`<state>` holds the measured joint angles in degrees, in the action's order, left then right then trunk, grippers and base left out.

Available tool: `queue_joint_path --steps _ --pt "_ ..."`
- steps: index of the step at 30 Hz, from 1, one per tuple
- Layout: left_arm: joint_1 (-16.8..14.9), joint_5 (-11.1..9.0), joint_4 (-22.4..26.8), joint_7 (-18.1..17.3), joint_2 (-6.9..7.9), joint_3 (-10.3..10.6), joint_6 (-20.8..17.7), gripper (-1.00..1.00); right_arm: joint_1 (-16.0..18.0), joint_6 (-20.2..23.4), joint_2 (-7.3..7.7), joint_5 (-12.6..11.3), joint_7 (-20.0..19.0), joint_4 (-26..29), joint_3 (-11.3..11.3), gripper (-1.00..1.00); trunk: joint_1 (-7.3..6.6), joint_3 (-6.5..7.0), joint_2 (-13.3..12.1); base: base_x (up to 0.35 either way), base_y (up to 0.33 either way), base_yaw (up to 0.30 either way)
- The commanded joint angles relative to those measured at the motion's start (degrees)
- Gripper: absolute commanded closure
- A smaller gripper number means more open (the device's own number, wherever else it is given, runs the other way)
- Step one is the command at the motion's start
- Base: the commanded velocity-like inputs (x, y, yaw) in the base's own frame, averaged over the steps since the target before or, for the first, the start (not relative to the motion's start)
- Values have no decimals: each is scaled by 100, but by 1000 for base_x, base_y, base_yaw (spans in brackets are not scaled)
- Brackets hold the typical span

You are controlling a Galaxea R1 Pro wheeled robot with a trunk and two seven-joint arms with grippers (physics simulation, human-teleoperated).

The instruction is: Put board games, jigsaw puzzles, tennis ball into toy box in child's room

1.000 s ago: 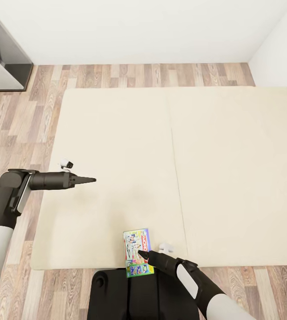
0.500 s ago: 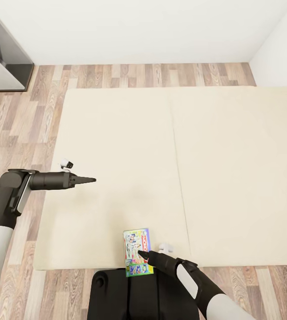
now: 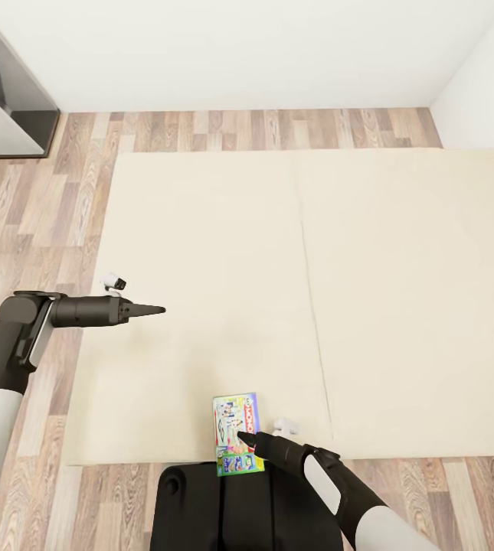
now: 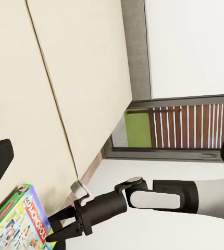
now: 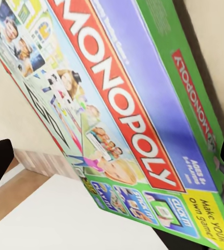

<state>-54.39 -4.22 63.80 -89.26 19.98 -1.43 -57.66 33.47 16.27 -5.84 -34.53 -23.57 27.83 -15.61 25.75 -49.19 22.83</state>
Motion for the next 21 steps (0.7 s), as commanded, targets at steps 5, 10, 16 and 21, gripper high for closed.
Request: queue_joint_path --steps 5,10,16,21 --pt "-2 0 1 -21 4 2 -61 -100 2 26 -1 -44 2 3 -12 -100 3 -6 8 0 63 0" --pt "-3 0 1 -21 3 2 -61 -100 2 31 -4 -41 2 3 -19 -100 3 -6 8 0 36 0" --pt "-1 0 1 -21 4 -3 -61 -100 2 26 -5 -37 2 3 -21 -100 3 -6 8 0 36 0" --pt "-1 0 1 -21 5 -3 -61 -100 2 26 -5 -37 2 3 -21 -100 3 -6 8 0 11 0"
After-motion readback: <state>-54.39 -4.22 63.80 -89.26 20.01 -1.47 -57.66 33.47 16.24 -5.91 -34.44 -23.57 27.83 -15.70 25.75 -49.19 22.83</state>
